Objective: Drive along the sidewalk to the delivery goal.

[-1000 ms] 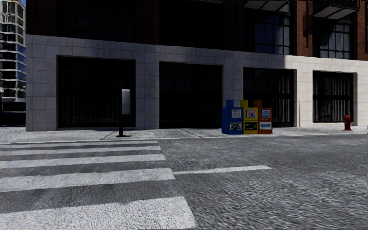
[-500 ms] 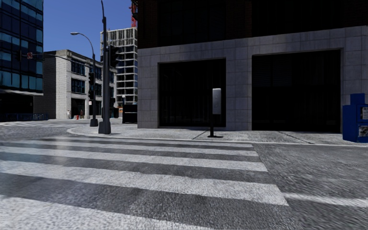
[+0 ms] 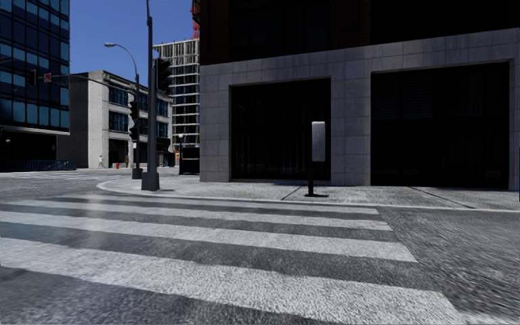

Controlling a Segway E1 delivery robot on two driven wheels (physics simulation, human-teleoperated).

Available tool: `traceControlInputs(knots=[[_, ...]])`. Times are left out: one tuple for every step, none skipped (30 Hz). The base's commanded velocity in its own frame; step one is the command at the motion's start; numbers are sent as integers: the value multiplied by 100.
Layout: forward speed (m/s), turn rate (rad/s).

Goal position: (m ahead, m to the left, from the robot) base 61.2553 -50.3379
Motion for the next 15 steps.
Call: traceControlInputs(knots=[[104,0],[115,0],[124,0],[124,0],[129,0],[138,0],[138,0],[146,0],[148,-7],[149,-20],[149,-20],[149,-25],[149,-34],[149,-38],[149,-38]])
